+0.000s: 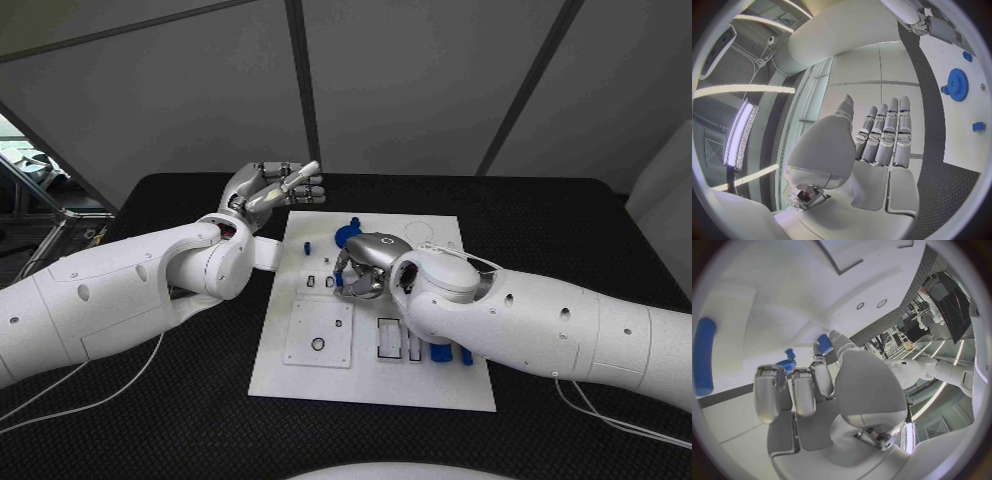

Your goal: Assemble the parts on the task board

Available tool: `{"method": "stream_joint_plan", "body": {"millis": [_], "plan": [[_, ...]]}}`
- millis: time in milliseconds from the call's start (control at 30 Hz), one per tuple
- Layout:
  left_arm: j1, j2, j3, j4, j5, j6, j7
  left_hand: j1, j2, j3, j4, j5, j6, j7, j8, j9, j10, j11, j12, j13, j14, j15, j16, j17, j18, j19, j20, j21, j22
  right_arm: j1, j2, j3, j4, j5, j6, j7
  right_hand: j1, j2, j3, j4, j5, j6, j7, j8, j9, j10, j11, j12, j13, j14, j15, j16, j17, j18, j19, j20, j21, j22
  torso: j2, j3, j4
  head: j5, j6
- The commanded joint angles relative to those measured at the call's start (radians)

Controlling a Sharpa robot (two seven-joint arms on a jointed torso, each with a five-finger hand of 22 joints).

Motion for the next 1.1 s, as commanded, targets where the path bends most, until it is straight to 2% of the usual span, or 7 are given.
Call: {"method": "stream_joint_plan", "body": {"millis": [33,400,567,733,900,1000,1100], "plan": [[0.002,0.001,0.001,0.001,0.000,0.010,0.003,0.002,0.007,-0.001,-0.007,0.001,0.001,0.000,-0.007,0.000,-0.001,-0.001,-0.005,0.000,0.002,-0.002,-0.005,0.001,-0.027,-0.006,0.001,-0.001,-0.001,-0.001,-0.001,-0.002,-0.001,-0.005,-0.019,-0.005,-0.015,-0.006,-0.016,0.004,-0.013,-0.019,0.002,-0.008,0.000,-0.011,0.003,-0.009,0.060,0.083,0.009,-0.005,0.181,-0.009,0.032,0.010,-0.005,0.176,0.000,-0.0002,0.0002,0.000,-0.001],[0.002,0.001,0.001,-0.004,0.000,0.011,0.002,0.001,0.008,-0.002,-0.007,0.001,0.001,0.000,-0.007,0.000,-0.001,-0.001,-0.006,0.000,0.003,-0.002,-0.006,0.002,-0.027,-0.006,0.001,-0.001,-0.001,-0.001,-0.016,-0.002,0.021,-0.005,-0.214,0.054,-0.026,-0.024,-0.091,0.047,0.007,-0.074,0.016,-0.015,0.000,-0.040,0.016,-0.043,0.028,0.079,0.020,-0.014,0.166,-0.005,0.021,0.021,-0.014,0.162,-0.001,0.0010,0.0002,0.001,0.001],[0.002,-0.002,0.001,-0.010,0.000,0.010,-0.007,0.003,0.009,-0.002,-0.009,0.001,0.003,-0.001,-0.007,0.001,0.001,-0.001,-0.005,0.000,0.004,-0.002,-0.007,0.002,-0.026,-0.005,0.000,0.000,-0.001,0.000,-0.072,-0.001,0.075,0.061,-0.276,0.188,0.000,-0.012,-0.097,0.050,0.025,-0.080,0.017,-0.010,0.001,-0.045,0.017,-0.048,0.022,0.076,0.020,-0.022,0.154,-0.001,0.008,0.022,-0.023,0.146,-0.005,0.0003,-0.0018,0.003,0.005],[0.002,-0.005,0.001,-0.022,-0.036,0.027,-0.059,0.003,0.011,-0.008,-0.019,0.001,0.021,-0.008,0.000,0.002,0.030,-0.012,0.007,0.005,0.043,-0.015,0.007,0.018,-0.023,0.044,-0.012,0.028,0.010,0.017,-0.158,0.002,0.140,0.213,-0.222,0.323,0.035,0.007,-0.094,0.040,0.036,-0.044,0.006,0.016,0.009,-0.070,0.007,-0.083,-0.008,0.059,0.013,-0.062,0.092,0.019,-0.057,0.017,-0.070,0.067,-0.012,-0.0002,-0.0019,0.007,0.008],[0.002,-0.022,0.001,-0.028,-0.177,0.073,-0.207,-0.010,0.014,-0.021,-0.018,0.002,0.096,-0.046,0.043,0.016,0.146,-0.060,0.057,0.036,0.211,-0.073,0.110,0.085,-0.022,0.185,-0.067,0.114,0.049,0.062,-0.271,0.008,0.207,0.384,-0.109,0.384,0.061,0.023,-0.095,0.030,0.055,-0.025,-0.005,0.034,0.010,-0.129,-0.003,-0.190,-0.103,0.028,0.000,-0.151,-0.025,0.042,-0.135,0.004,-0.141,-0.036,-0.025,0.0017,-0.0028,0.011,0.009],[0.006,-0.031,0.001,-0.025,-0.265,0.094,-0.306,0.031,0.044,0.018,-0.034,0.006,0.128,-0.079,0.065,0.027,0.213,-0.091,0.091,0.061,0.287,-0.112,0.197,0.143,-0.023,0.251,-0.103,0.175,0.083,0.083,-0.337,0.016,0.239,0.445,-0.077,0.391,0.065,0.027,-0.098,0.031,0.062,-0.015,-0.008,0.042,0.010,-0.143,-0.008,-0.221,-0.132,0.020,-0.003,-0.184,-0.064,0.050,-0.160,0.001,-0.168,-0.074,-0.034,0.0036,-0.0050,0.012,0.009],[0.015,-0.032,0.001,-0.026,-0.340,0.157,-0.420,0.012,0.016,0.047,-0.021,0.007,0.128,-0.097,0.087,0.044,0.228,-0.114,0.139,0.110,0.301,-0.142,0.381,0.284,-0.034,0.289,-0.137,0.287,0.159,0.096,-0.382,0.024,0.248,0.495,-0.072,0.394,0.065,0.028,-0.102,0.034,0.064,-0.014,-0.009,0.045,0.009,-0.151,-0.010,-0.242,-0.151,0.016,-0.005,-0.206,-0.087,0.055,-0.174,-0.001,-0.187,-0.097,-0.044,0.0057,-0.0072,0.012,0.005]]}}
